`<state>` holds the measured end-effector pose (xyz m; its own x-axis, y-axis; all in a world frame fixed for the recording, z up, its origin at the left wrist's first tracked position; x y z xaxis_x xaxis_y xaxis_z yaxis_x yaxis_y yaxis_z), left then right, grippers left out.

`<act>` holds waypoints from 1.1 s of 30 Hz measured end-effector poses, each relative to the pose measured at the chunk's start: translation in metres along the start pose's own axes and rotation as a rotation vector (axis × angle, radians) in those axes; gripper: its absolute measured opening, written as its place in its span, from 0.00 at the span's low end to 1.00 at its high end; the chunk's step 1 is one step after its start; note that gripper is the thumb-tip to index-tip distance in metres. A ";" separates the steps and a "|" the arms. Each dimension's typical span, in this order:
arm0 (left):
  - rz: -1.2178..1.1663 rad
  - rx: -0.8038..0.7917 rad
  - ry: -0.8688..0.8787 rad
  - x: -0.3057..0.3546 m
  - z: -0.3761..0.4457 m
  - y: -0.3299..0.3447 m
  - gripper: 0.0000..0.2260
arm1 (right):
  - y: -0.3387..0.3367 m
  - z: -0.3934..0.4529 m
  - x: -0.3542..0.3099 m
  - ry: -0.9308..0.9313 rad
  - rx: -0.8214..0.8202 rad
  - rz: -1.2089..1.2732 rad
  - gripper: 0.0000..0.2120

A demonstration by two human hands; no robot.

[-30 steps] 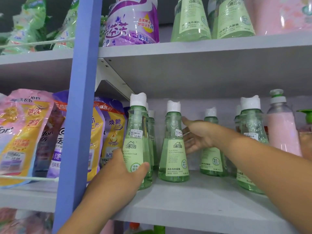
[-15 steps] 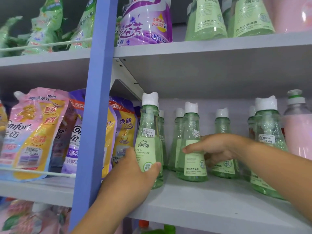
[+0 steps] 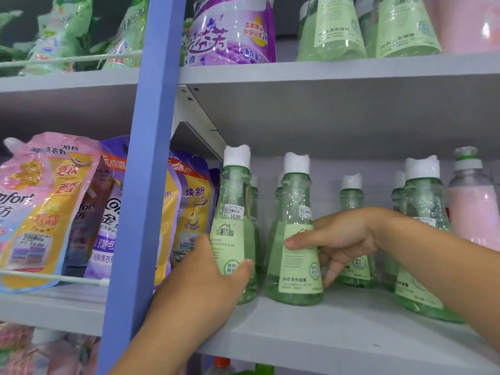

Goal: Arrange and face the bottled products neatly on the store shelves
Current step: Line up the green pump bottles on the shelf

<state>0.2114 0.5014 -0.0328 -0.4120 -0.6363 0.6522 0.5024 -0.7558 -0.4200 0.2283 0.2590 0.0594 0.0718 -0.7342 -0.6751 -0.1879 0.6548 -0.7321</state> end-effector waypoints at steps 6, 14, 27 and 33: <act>-0.037 0.053 -0.007 -0.001 0.001 0.000 0.16 | 0.007 -0.018 -0.020 -0.065 -0.129 -0.118 0.21; -0.114 0.045 0.006 0.003 0.003 0.000 0.24 | -0.048 0.027 -0.013 -0.010 0.455 0.084 0.17; -0.108 0.073 -0.001 0.009 0.002 0.004 0.26 | -0.023 0.108 0.011 -0.083 0.755 -0.008 0.25; -0.106 0.082 0.031 0.007 0.001 0.005 0.26 | -0.020 0.111 0.020 -0.106 0.825 -0.051 0.34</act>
<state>0.2121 0.4936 -0.0298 -0.4886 -0.5590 0.6699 0.5145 -0.8047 -0.2962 0.3426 0.2511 0.0500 0.1606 -0.7725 -0.6143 0.5929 0.5731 -0.5657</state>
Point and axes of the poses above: each hand's wrist, its own z-axis towards the middle knuckle, its own y-axis out of the palm, x = y × z, the point moved 1 cm from there along z, towards the middle knuckle, and after that the axes turned 8 degrees about x, right-handed, at the moved point
